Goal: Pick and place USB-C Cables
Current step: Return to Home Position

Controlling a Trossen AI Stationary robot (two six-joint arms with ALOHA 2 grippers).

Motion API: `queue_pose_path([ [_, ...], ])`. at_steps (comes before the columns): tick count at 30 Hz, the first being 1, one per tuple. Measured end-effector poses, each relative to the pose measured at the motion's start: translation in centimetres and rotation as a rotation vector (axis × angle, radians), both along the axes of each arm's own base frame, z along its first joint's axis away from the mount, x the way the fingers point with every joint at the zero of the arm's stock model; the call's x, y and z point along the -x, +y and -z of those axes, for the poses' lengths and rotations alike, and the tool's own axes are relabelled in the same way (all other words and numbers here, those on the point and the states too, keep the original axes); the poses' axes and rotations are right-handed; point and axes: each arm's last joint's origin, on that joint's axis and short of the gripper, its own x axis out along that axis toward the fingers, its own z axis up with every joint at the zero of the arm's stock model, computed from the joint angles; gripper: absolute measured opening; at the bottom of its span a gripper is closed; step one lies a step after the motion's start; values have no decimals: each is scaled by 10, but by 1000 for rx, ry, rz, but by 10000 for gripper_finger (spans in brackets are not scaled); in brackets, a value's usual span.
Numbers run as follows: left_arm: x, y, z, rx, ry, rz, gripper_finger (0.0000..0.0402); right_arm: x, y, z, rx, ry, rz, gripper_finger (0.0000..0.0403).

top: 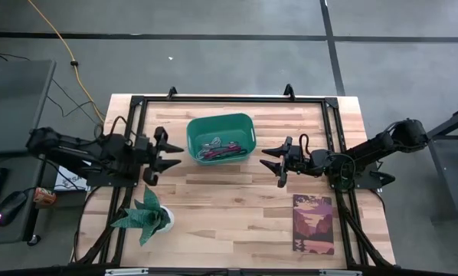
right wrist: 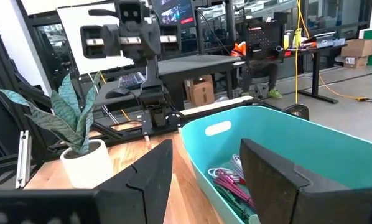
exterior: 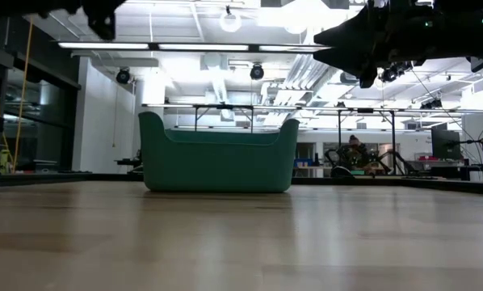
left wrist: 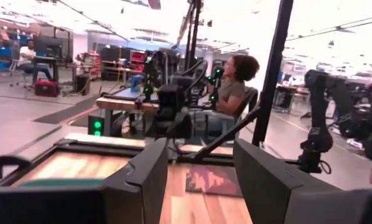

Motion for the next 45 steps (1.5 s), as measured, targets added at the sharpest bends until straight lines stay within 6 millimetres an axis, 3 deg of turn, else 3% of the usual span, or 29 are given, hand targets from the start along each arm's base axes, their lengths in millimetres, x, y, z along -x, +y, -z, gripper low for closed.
queue_pose_path([
  [7,8,2,30,38,38,-102,161,0,0,0,33,7,3,179],
  [26,9,3,27,28,10,-120,161,2,-1,-5,29,-13,5,179],
  [34,9,3,27,26,13,-114,161,41,-9,-35,81,-4,27,179],
  [39,9,3,27,10,14,-115,161,77,-18,-42,60,38,68,179],
  [45,9,3,27,10,13,-115,161,109,-24,-51,42,-32,81,179],
])
